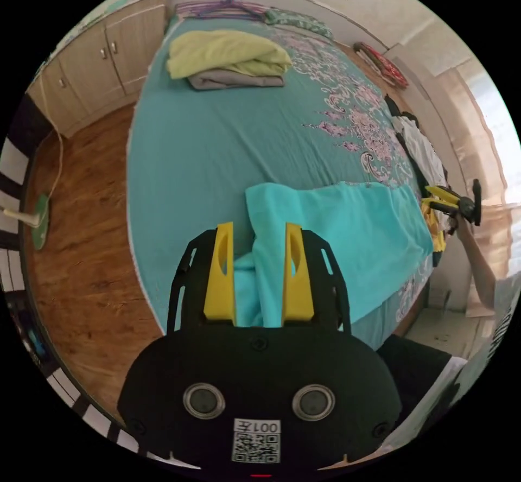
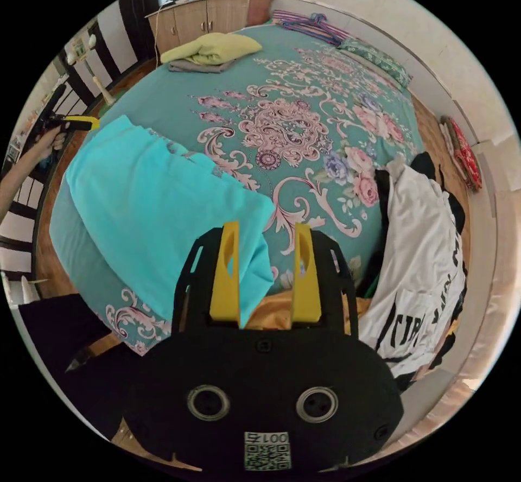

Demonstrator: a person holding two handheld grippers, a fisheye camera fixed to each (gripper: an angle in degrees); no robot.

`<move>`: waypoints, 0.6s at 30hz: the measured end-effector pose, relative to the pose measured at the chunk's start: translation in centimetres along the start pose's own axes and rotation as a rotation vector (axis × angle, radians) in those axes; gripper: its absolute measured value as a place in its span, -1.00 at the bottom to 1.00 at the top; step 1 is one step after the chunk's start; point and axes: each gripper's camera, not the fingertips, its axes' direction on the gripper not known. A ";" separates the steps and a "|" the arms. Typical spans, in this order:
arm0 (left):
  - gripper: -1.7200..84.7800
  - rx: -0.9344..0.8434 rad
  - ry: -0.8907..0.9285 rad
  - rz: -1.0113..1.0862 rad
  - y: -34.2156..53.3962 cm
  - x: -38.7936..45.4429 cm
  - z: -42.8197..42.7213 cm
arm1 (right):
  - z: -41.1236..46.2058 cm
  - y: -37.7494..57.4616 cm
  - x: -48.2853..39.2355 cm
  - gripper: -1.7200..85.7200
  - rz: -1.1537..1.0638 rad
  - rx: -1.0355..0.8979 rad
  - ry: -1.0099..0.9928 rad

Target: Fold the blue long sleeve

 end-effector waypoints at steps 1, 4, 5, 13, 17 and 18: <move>-0.75 -0.063 0.055 0.000 -1.2 -0.2 1.9 | 1.8 -0.9 0.6 -0.65 0.033 -0.036 -0.045; -0.83 -0.161 0.109 0.003 -2.8 0.3 5.2 | 4.6 -2.1 1.4 -0.69 0.087 -0.078 -0.204; -0.92 -0.138 0.130 0.031 -3.0 0.8 5.6 | 5.0 -2.4 1.6 -0.79 0.104 -0.055 -0.277; -0.98 0.016 0.186 -0.026 -2.4 2.4 7.8 | 0.1 -0.9 5.6 -0.92 0.308 0.148 -0.437; -0.98 0.003 0.219 -0.123 -2.0 3.1 13.9 | 2.8 -1.4 5.6 -0.92 0.346 0.084 -0.440; -0.98 -0.012 0.201 -0.125 -2.0 3.5 15.0 | 3.5 -1.7 5.3 -0.92 0.331 0.058 -0.417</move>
